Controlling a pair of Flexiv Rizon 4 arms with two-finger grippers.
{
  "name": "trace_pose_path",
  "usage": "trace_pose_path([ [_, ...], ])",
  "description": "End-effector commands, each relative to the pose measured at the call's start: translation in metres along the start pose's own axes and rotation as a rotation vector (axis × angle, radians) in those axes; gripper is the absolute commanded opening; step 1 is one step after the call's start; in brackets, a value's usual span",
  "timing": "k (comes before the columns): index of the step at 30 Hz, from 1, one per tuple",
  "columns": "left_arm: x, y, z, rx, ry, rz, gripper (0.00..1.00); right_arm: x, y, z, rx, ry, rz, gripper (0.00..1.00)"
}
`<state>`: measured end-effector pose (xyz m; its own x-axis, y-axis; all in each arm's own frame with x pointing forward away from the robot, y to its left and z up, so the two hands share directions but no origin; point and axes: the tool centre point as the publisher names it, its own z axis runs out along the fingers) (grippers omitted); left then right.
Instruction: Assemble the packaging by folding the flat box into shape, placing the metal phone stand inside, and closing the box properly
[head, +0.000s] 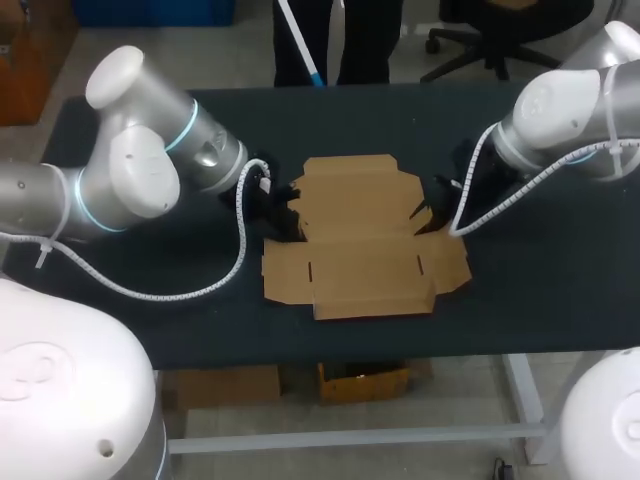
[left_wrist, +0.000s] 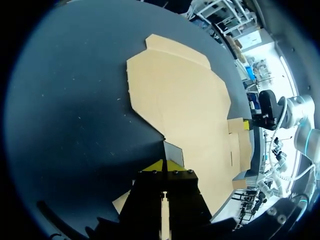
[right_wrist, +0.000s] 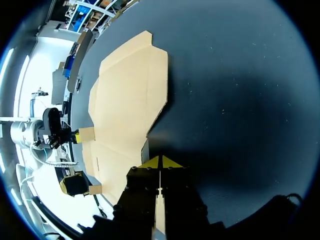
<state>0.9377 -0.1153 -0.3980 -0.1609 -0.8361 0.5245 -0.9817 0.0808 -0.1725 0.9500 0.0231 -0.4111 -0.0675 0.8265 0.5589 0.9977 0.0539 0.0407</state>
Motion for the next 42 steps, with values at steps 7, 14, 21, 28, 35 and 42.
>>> trace_pose_path([
  [7,0.010,0.001,-0.004,-0.002,-0.055,0.010,0.00,0.008,-0.004,-0.002,-0.013,-0.052,0.008,0.00],
  [14,0.004,0.001,0.001,-0.010,-0.060,-0.003,0.00,-0.001,-0.003,0.003,0.000,-0.048,0.041,0.00],
  [21,0.002,0.001,0.002,-0.013,-0.063,-0.011,0.00,-0.005,0.000,0.001,0.000,-0.052,0.065,0.00],
  [28,0.003,0.000,0.002,-0.009,-0.065,-0.007,0.00,0.005,0.003,-0.003,-0.010,-0.065,0.045,0.00],
  [35,0.012,0.000,-0.001,-0.004,-0.073,0.017,0.00,0.015,0.001,0.000,-0.006,-0.082,0.029,0.00],
  [42,0.017,0.002,-0.005,0.006,-0.098,0.029,0.00,0.018,-0.002,-0.001,-0.011,-0.093,0.029,0.00],
])
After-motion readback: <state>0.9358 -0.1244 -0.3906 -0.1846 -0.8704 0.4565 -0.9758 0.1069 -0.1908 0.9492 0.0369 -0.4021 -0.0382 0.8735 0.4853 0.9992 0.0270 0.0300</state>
